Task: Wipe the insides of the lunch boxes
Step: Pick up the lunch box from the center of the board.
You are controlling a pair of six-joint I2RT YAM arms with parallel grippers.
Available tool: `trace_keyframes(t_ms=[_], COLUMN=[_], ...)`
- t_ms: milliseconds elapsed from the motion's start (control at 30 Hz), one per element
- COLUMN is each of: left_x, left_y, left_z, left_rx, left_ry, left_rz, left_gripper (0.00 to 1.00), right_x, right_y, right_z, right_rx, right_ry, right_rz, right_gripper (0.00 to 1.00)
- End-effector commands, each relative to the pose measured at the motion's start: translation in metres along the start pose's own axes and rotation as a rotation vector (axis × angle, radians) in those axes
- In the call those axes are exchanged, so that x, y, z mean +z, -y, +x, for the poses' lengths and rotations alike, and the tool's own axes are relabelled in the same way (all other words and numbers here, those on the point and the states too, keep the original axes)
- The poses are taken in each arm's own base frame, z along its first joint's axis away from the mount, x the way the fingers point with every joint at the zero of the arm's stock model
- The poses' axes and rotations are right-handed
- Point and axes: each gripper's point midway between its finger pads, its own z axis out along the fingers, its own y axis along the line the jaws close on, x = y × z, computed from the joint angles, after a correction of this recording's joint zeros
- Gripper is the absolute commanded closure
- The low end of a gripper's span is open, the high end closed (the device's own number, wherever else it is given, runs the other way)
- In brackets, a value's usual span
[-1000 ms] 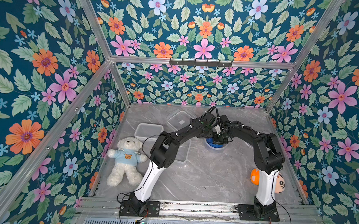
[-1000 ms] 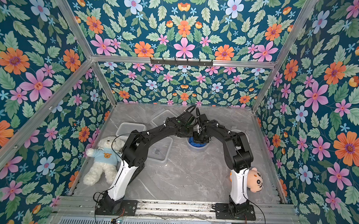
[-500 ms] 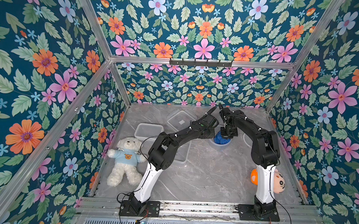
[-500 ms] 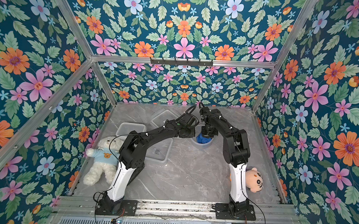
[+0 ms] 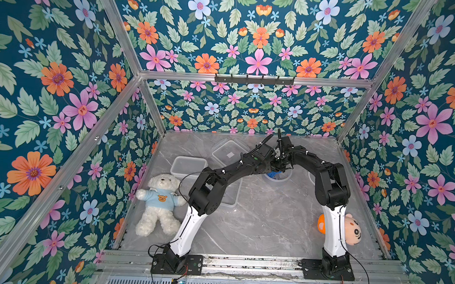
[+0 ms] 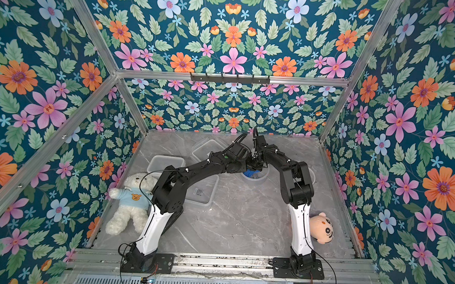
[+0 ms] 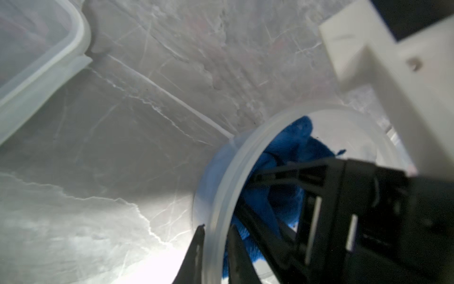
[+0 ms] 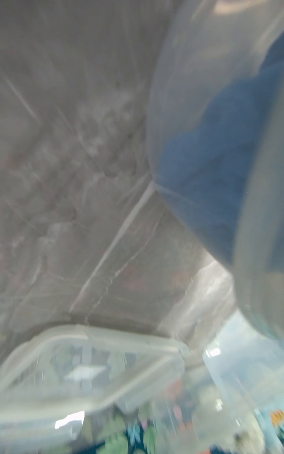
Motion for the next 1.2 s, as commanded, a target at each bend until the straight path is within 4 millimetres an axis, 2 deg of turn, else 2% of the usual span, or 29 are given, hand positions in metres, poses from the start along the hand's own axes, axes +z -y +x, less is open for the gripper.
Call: trace_keyframes(t_ms=[0,67,167,267,333,400,567,633,733,867,933,1000,1067,1100,1167], left_x=[0.004,0.006,0.006,0.005,0.002,0.0,-0.006,-0.008,-0.006,-0.003,-0.002,0.0,0.001,0.002,0.002], left_y=[0.011,0.011,0.01,0.007,0.005,0.003,-0.001,-0.001,0.001,0.009,0.013,0.015,0.016,0.016,0.015], left_z=[0.006,0.005,0.001,0.0,-0.001,-0.002,-0.002,-0.001,0.004,0.009,0.009,0.01,0.009,0.008,0.005], left_rx=[0.013,0.011,0.008,0.01,0.011,0.013,0.022,0.025,0.028,0.033,0.035,0.037,0.037,0.039,0.039], left_ry=[-0.031,-0.033,-0.024,-0.017,-0.012,-0.009,-0.01,-0.012,-0.024,-0.037,-0.039,-0.042,-0.043,-0.042,-0.039], left_rz=[0.052,0.053,0.044,0.029,0.019,0.007,-0.011,-0.01,-0.002,0.024,0.037,0.043,0.042,0.038,0.035], left_gripper=[0.82,0.82,0.82,0.82,0.82,0.82,0.82,0.82,0.82,0.82,0.82,0.82,0.82,0.82,0.82], right_x=[0.003,-0.005,-0.021,-0.041,-0.059,-0.082,-0.131,-0.143,-0.144,-0.11,-0.088,-0.069,-0.057,-0.054,-0.055], right_y=[-0.021,-0.013,0.014,0.047,0.075,0.098,0.111,0.106,0.086,0.044,0.017,-0.019,-0.049,-0.057,-0.061], right_z=[0.047,0.07,0.103,0.117,0.11,0.094,0.043,0.021,-0.009,-0.039,-0.043,-0.045,-0.035,-0.03,-0.021], right_rx=[0.087,0.102,0.07,-0.035,-0.097,-0.145,-0.177,-0.17,-0.162,-0.165,-0.161,-0.164,-0.152,-0.147,-0.124], right_ry=[-0.174,-0.236,-0.332,-0.371,-0.342,-0.285,-0.121,-0.04,0.069,0.148,0.144,0.135,0.071,0.042,0.021], right_rz=[-0.186,-0.166,-0.03,0.163,0.358,0.538,0.789,0.816,0.756,0.505,0.325,0.093,-0.113,-0.178,-0.229], right_gripper=[1.0,1.0,1.0,1.0,1.0,1.0,1.0,1.0,1.0,1.0,1.0,1.0,1.0,1.0,1.0])
